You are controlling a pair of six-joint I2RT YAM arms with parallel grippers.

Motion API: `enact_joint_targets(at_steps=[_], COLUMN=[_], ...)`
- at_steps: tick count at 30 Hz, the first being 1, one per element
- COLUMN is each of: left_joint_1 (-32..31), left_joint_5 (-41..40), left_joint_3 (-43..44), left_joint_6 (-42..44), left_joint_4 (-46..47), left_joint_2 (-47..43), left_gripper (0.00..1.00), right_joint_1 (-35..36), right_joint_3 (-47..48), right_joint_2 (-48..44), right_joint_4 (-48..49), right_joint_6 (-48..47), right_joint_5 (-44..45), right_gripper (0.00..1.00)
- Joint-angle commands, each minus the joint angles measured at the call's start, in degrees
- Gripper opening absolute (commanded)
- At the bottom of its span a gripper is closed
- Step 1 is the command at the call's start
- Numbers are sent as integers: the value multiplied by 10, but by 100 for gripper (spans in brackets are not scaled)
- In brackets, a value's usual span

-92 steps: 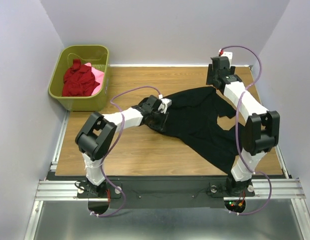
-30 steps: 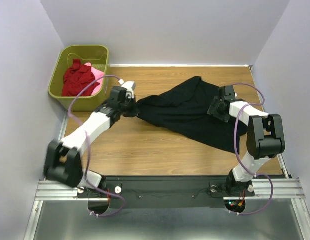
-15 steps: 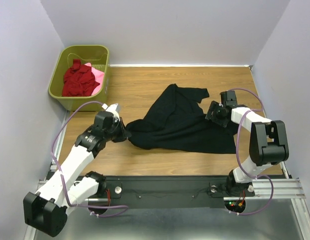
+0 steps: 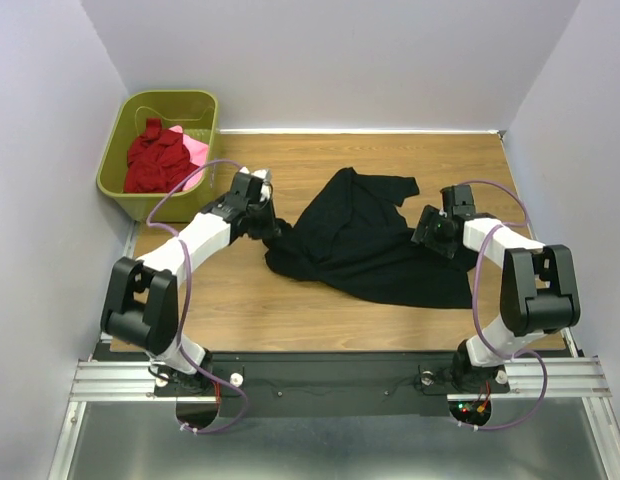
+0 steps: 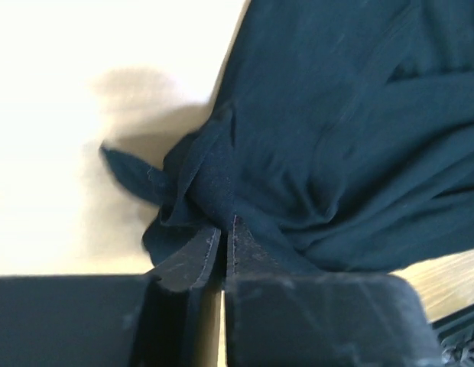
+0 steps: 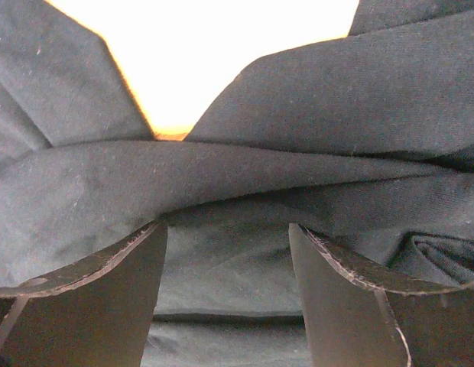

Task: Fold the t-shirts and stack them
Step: Flatten the tshirt out

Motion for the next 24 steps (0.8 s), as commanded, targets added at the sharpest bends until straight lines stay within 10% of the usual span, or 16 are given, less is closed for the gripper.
enact_joint_targets(at_steps=[1,10,16,24], left_joint_1=[-16,-108,-134,-99], left_joint_5=[16,54,53,-1], left_joint_3=[85,159,125,48], left_joint_6=[20,-13,-39,-22], left_joint_4=[21,34,109,112], left_joint_2=[36,135,80,-21], left_gripper=[19,33,74,76], right_joint_1=[-7,-7,-7,-7], right_joint_3=[26,59,45,38], right_joint_2=[33,61,48,16], right_joint_4=[-2,0,5,6], right_joint_6=[-1,-15,-23,-31], right_joint_5=[49,44,22,-33], right_gripper=[71,72,72,72])
